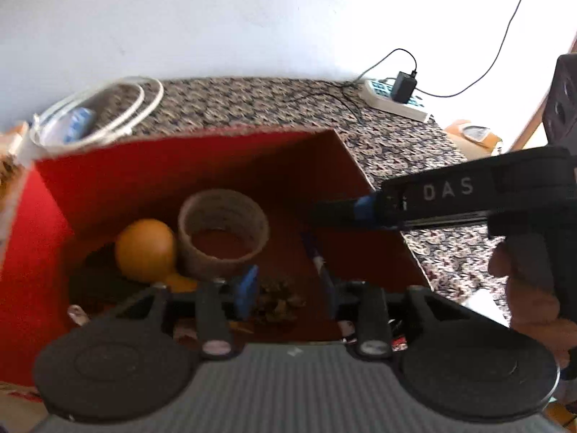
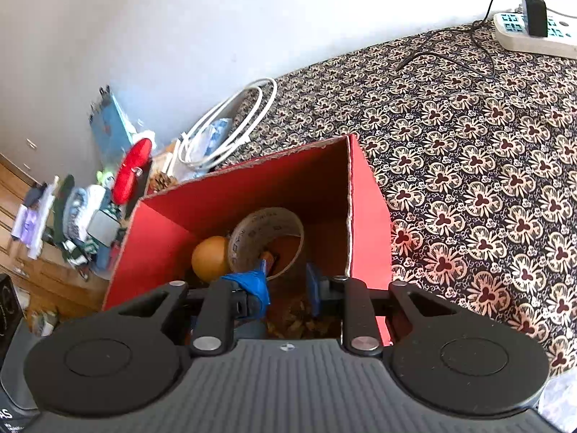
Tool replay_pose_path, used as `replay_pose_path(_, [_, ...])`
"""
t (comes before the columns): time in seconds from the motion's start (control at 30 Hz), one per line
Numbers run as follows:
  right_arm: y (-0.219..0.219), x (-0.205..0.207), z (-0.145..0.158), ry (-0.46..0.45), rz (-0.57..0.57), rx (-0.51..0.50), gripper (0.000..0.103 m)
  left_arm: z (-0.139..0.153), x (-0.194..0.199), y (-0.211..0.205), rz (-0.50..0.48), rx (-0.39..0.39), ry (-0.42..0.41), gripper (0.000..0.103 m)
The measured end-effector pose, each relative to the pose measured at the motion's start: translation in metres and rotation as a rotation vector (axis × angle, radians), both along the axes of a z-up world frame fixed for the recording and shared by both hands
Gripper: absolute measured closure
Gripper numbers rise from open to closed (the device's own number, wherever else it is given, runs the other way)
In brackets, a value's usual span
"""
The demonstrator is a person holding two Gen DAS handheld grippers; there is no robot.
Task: Organize rigid objects
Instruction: 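Lower the marker into the red box and open the left gripper, then withdraw the left gripper from the box toward the blue-capped white bottle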
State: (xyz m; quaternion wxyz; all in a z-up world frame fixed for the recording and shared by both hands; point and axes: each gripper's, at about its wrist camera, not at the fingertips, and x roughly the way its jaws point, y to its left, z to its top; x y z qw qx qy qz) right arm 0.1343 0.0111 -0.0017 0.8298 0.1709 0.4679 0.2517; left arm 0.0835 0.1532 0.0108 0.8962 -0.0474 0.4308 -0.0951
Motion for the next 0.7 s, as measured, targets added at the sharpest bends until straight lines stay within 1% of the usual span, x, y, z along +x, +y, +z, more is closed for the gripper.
replay_pose_path(0.07, [-0.003,-0.003,0.001,-0.004,-0.002,0.017,0.097,0.005,-0.004,-0.004,0.01,0.028,-0.011,0.069])
replay_pose_path(0.3, [-0.01,-0.019,0.003,-0.024,0.016,0.045,0.097,0.017,-0.013,-0.02,0.061,0.128,-0.032,0.06])
replay_pose_path(0.4, [-0.012,-0.024,0.005,-0.027,0.025,0.056,0.097,0.02,-0.018,-0.023,0.084,0.145,-0.03,0.058])
replay_pose_path(0.7, [-0.026,-0.041,0.014,-0.051,0.05,0.101,0.096,0.033,-0.034,-0.034,0.139,0.164,-0.041,0.056])
